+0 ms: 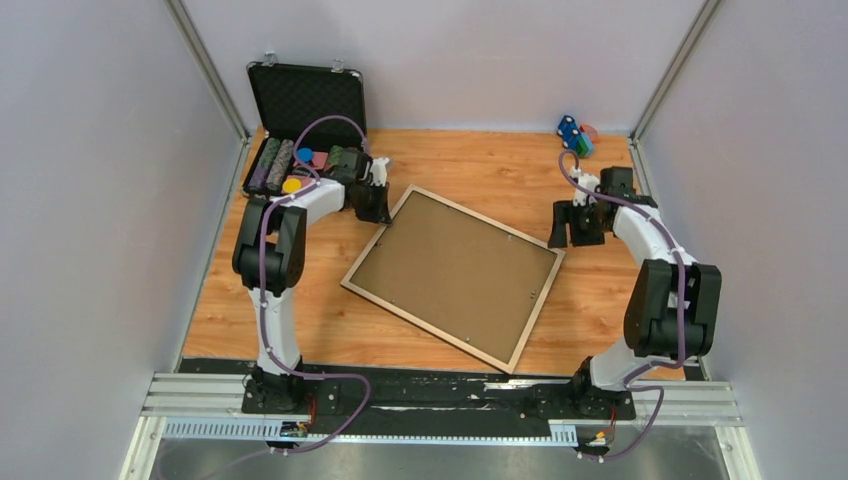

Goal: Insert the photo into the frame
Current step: Adjust the photo frame at the center of the board.

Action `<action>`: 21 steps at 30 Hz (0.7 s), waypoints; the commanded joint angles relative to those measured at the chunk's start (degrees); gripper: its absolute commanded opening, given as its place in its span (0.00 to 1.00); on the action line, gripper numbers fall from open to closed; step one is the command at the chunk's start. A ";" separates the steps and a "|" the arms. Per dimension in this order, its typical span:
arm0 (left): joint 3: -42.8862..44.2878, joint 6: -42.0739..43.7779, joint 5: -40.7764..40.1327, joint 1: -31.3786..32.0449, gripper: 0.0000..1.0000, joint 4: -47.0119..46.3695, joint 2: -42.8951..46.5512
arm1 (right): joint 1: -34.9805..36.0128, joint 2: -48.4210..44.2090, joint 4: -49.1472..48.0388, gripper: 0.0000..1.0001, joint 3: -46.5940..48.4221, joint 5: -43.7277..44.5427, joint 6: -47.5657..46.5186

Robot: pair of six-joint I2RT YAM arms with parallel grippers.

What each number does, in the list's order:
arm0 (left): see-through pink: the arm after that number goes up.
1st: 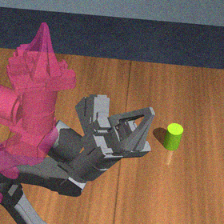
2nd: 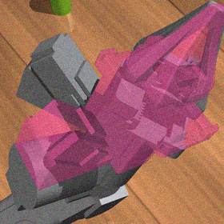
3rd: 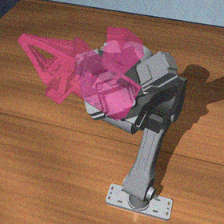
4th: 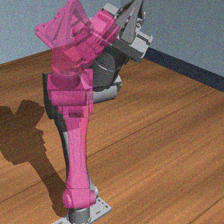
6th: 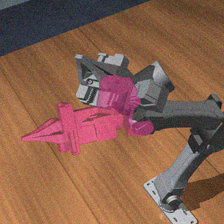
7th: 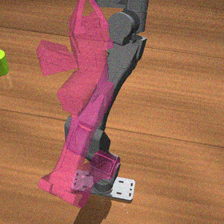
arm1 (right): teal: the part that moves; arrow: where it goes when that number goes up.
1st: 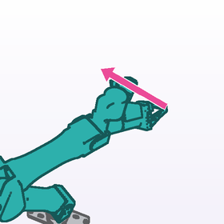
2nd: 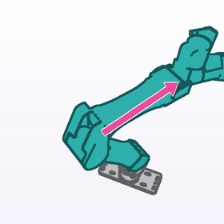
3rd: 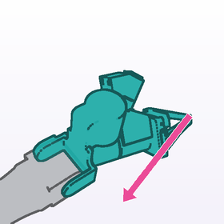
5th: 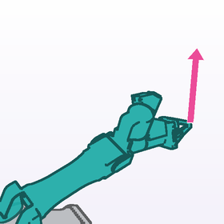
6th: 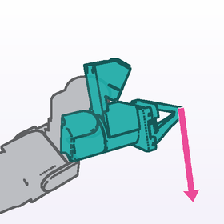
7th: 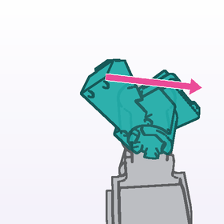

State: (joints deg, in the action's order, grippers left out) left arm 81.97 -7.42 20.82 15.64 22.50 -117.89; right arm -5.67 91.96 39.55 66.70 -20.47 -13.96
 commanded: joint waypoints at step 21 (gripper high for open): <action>-12.11 -5.20 3.22 -1.31 0.00 -3.19 7.71 | -3.12 10.07 -1.76 0.36 -2.96 -7.53 7.63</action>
State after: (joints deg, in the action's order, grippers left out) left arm 73.91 -9.63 20.88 14.98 18.13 -112.92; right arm -8.69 99.39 40.12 58.85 -26.02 -8.03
